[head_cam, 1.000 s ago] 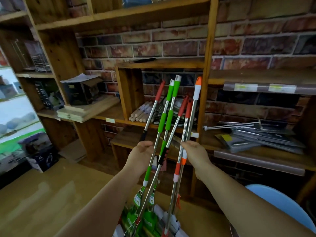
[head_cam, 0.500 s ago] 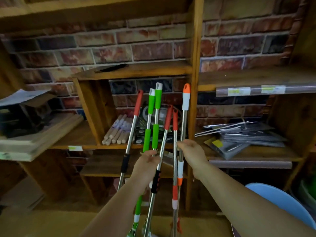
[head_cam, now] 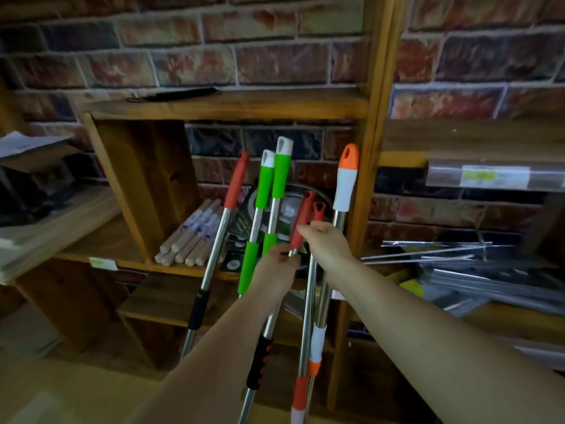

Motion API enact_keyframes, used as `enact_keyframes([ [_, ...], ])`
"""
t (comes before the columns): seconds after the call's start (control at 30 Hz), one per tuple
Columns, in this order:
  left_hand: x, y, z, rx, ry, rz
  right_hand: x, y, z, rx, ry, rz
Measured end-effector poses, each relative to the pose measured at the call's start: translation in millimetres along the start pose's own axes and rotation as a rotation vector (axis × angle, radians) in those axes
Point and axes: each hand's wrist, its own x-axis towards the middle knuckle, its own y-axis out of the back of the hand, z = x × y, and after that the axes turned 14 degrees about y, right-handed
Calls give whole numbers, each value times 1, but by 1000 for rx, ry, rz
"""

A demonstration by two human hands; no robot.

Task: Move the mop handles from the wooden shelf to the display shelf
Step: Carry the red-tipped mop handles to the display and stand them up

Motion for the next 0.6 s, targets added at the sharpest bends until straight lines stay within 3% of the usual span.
enact_keyframes([
  [0.37, 120, -22, -19, 259, -70, -43, 65, -34, 33, 18, -12, 98],
  [0.6, 158, -35, -37, 327, -27, 7, 84, -39, 44, -20, -17, 118],
])
